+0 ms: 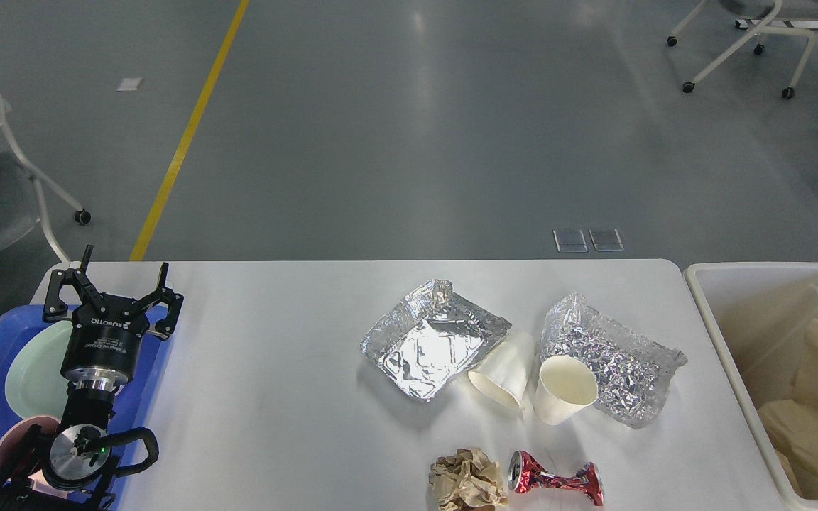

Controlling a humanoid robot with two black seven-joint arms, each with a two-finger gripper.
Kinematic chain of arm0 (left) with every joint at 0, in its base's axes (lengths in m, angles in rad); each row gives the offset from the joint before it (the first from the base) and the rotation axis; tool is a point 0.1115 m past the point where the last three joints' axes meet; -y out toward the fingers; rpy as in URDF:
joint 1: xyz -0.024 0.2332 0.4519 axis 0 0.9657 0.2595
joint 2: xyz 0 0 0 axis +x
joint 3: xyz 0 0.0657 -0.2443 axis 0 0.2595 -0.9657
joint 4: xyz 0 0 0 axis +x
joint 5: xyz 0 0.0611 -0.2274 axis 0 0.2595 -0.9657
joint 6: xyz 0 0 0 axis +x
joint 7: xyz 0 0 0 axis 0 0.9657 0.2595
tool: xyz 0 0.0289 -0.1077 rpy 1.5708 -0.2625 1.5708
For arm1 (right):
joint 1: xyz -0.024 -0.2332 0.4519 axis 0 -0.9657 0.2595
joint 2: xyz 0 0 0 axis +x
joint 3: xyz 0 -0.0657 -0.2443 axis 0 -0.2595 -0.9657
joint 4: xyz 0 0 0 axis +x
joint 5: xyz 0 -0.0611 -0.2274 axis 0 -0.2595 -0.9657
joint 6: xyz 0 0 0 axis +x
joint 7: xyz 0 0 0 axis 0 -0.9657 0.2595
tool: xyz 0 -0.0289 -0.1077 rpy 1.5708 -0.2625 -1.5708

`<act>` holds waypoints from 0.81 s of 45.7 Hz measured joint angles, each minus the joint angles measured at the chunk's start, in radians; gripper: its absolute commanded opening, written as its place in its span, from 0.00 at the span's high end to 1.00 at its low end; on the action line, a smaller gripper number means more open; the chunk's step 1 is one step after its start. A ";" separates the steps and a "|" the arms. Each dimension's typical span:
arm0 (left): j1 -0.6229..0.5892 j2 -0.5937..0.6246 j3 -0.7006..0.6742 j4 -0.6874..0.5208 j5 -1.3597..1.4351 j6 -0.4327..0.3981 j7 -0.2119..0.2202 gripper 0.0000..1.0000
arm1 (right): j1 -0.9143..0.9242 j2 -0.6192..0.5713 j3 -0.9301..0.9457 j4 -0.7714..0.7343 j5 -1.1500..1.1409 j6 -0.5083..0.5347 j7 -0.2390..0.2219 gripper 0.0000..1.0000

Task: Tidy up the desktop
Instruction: 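Open the right gripper to release the paper bag in the bin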

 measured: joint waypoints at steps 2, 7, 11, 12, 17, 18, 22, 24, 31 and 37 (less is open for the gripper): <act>0.000 0.000 0.000 0.000 0.000 0.000 0.000 0.04 | -0.003 0.004 0.001 -0.002 0.000 -0.005 0.000 1.00; 0.000 0.000 0.000 0.000 0.000 0.000 0.000 0.04 | -0.008 0.015 0.003 -0.004 0.000 -0.014 0.000 1.00; 0.000 0.000 0.000 0.000 0.000 0.000 0.000 0.04 | -0.022 0.032 0.002 -0.004 0.000 -0.017 0.000 1.00; 0.000 0.000 0.000 0.000 0.000 0.000 0.000 0.04 | -0.024 0.035 0.002 -0.004 0.000 -0.017 0.000 0.99; 0.000 0.000 0.000 0.000 0.000 0.000 0.000 0.04 | -0.030 0.044 0.001 -0.004 0.000 -0.019 0.000 0.53; 0.000 0.000 0.000 0.000 0.000 0.000 0.000 0.04 | -0.030 0.045 0.001 -0.004 0.000 -0.020 0.000 0.42; 0.000 0.000 0.000 0.000 0.000 0.000 0.000 0.04 | -0.030 0.046 0.002 -0.004 0.000 -0.050 0.000 0.00; 0.000 0.000 0.000 -0.001 0.000 0.000 0.000 0.04 | -0.029 0.047 0.002 -0.003 0.000 -0.076 0.000 0.00; 0.000 0.000 0.000 -0.001 0.000 0.000 0.000 0.04 | -0.023 0.049 0.003 0.008 0.000 -0.122 0.000 0.00; 0.000 0.000 0.000 -0.001 0.000 0.000 0.000 0.04 | -0.020 0.049 0.003 0.012 0.000 -0.125 0.000 0.00</act>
